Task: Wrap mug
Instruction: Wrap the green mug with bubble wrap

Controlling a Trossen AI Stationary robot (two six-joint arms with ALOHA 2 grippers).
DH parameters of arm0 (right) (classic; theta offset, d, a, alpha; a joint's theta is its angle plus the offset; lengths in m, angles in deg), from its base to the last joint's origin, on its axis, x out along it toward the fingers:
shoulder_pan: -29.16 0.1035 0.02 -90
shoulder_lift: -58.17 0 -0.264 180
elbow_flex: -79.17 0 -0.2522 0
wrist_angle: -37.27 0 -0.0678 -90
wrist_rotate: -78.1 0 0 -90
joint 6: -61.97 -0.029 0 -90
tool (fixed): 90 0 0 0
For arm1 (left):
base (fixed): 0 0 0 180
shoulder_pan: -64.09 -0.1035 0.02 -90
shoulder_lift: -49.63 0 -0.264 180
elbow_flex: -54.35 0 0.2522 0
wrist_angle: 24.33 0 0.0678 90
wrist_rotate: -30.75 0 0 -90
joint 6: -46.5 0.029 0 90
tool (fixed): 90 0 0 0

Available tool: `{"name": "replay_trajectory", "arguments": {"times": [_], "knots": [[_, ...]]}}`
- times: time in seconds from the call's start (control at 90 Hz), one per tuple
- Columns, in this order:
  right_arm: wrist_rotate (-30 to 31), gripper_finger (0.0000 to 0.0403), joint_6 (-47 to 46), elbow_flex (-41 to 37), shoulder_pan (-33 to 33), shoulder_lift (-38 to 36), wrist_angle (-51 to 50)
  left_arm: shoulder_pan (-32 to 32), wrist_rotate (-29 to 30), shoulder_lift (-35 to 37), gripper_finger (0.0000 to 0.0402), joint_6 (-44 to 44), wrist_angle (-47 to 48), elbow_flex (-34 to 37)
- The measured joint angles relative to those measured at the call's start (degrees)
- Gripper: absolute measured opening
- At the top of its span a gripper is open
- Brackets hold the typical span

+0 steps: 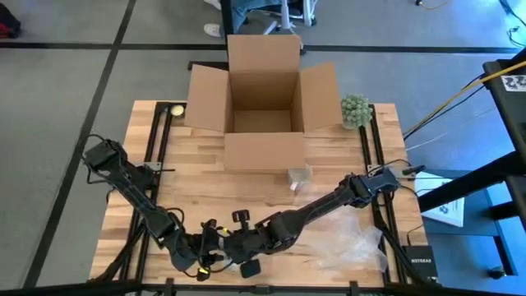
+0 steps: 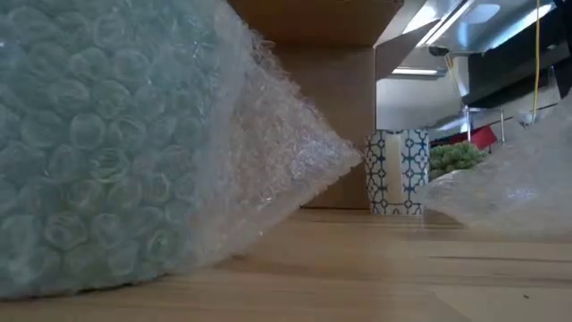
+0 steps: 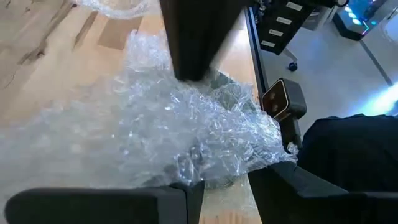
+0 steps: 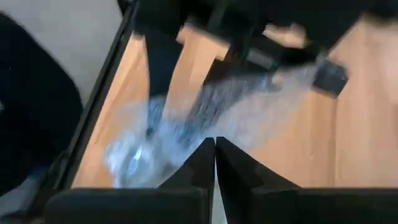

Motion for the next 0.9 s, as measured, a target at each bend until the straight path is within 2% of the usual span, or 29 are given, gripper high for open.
{"name": "replay_trajectory", "arguments": {"times": [0.078,0.3,0.522,0.689,0.9], "knots": [[0.02,0.0001,0.18,0.13,-0.23,1.71,2.93,0.06,-0.02,0.0,0.0098,0.0,-0.01,0.07],[-1.81,0.0001,-2.06,-0.05,0.69,5.04,-5.9,0.37,0.08,-0.02,0.0098,0.02,-0.5,0.07],[-0.83,0.0001,-3.36,-1.39,0.9,5.69,-3.94,0.37,-1.39,0.81,0.0098,-0.28,1.87,-1.81],[-0.81,0.0001,-3.52,-1.46,0.9,5.71,-3.44,1.45,-0.98,5.51,0.0098,-2.9,15.19,-7.26],[-0.72,0.0001,-3.48,-1.49,0.9,5.76,-3.35,2.41,10.52,7.23,0.0098,-12.18,38.06,-8.5]]}}
